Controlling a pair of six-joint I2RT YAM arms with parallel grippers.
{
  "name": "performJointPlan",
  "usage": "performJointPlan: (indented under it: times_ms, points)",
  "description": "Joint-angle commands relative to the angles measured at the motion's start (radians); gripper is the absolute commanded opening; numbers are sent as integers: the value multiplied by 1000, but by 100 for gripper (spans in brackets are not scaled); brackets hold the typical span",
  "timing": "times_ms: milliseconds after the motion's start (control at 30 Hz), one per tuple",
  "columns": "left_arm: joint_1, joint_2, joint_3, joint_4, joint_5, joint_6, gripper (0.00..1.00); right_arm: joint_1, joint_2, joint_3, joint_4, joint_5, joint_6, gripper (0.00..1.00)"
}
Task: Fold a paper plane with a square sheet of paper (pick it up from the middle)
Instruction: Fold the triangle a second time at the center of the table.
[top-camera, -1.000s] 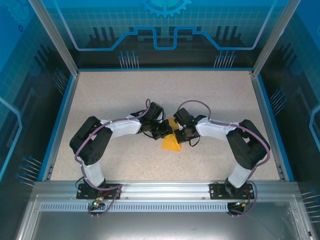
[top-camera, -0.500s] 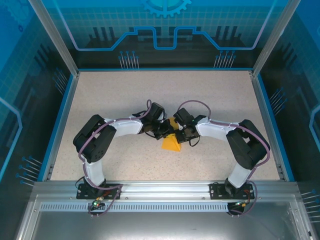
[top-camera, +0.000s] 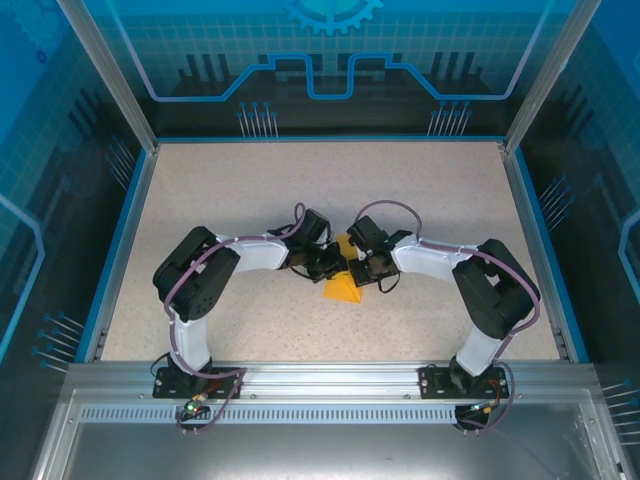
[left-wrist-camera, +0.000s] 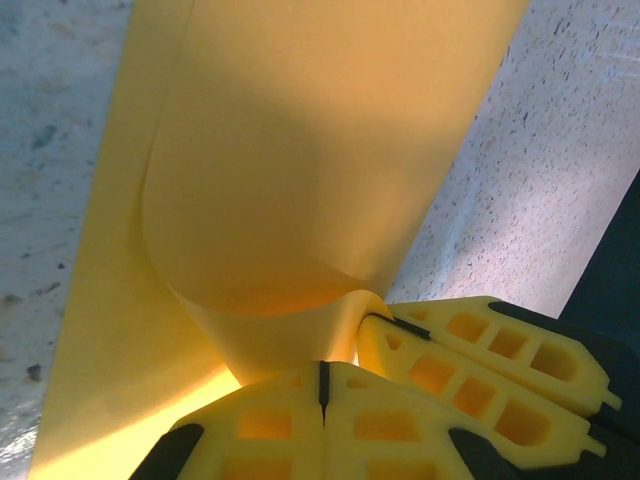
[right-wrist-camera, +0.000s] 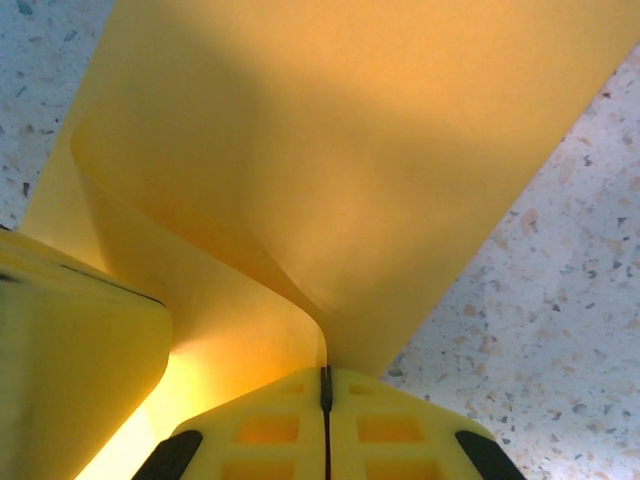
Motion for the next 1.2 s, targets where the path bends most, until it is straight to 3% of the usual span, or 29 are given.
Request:
performJointPlan:
  times_ms: [0,667,867,967,1067,1167]
  points:
    - [-7,17,-18,2,-2,5,0,0,16,-11,-6,7,13,7]
    - [-7,49,-84,13,-32,18,0,0,-20,10,-24,2,23,11]
    - [-7,49,-80,7,-34,23,0,-18,-178,-7,-64,11,68,28]
    - [-7,52,-75,4,-34,25,0,-26,-257,-58,-25,-77,101,32]
    - [-7,51,-73,4,-33,26,0,-25,-276,-109,54,-267,116,25]
    - [-7,51,-71,1,-37,27,0,-11,-256,-148,139,-366,186,18]
